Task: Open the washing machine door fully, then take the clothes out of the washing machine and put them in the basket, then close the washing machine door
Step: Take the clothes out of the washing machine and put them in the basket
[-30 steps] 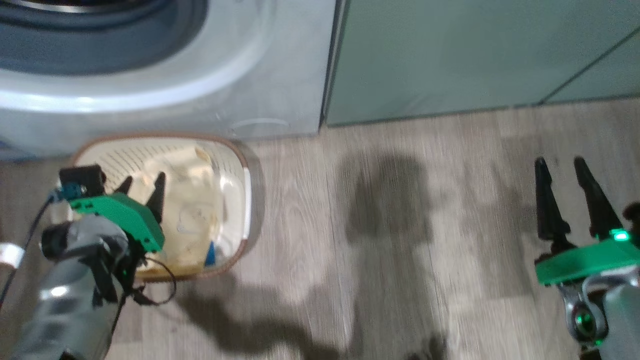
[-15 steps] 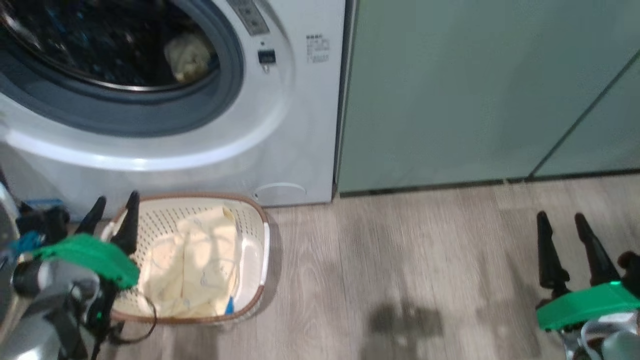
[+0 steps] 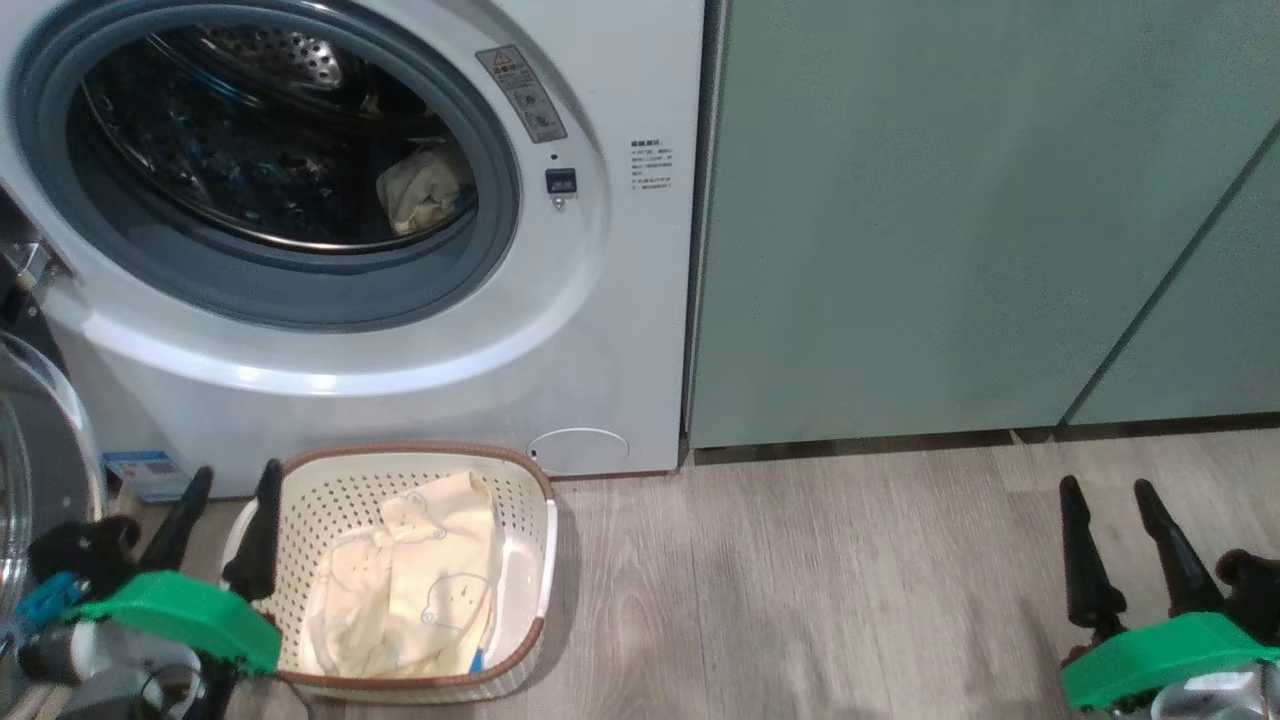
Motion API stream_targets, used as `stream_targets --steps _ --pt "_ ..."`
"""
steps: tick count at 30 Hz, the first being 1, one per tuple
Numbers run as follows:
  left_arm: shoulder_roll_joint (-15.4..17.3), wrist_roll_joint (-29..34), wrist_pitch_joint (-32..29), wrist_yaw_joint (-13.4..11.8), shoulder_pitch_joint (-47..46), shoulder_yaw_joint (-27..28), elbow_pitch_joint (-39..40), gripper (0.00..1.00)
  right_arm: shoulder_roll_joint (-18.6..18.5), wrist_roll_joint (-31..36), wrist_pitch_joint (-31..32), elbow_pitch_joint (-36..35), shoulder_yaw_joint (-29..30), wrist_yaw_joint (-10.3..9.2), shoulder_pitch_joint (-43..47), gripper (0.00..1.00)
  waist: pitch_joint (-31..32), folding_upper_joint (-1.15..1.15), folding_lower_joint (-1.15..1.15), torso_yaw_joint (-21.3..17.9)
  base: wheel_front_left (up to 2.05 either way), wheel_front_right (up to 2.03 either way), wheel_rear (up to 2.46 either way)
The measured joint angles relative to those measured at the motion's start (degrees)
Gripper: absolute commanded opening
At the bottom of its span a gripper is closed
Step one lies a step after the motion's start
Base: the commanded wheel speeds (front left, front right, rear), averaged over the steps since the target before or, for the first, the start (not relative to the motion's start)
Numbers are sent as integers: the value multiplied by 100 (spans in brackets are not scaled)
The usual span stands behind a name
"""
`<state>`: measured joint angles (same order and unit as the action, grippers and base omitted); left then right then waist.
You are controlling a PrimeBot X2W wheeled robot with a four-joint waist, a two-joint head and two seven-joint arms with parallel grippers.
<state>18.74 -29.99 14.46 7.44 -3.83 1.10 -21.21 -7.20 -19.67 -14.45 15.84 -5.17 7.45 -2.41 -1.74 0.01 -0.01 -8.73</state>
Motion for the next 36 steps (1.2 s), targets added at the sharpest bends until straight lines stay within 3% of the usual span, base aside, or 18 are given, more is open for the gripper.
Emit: stream_targets --steps 14,36 --pt "-190 90 0 0 494 343 402 100 -9 0 0 -1 -64 0 217 100 225 0 1 56 0 0 0" --pt "-198 125 0 0 656 475 468 100 -10 1 0 3 -94 0 222 100 311 0 1 142 0 0 0"
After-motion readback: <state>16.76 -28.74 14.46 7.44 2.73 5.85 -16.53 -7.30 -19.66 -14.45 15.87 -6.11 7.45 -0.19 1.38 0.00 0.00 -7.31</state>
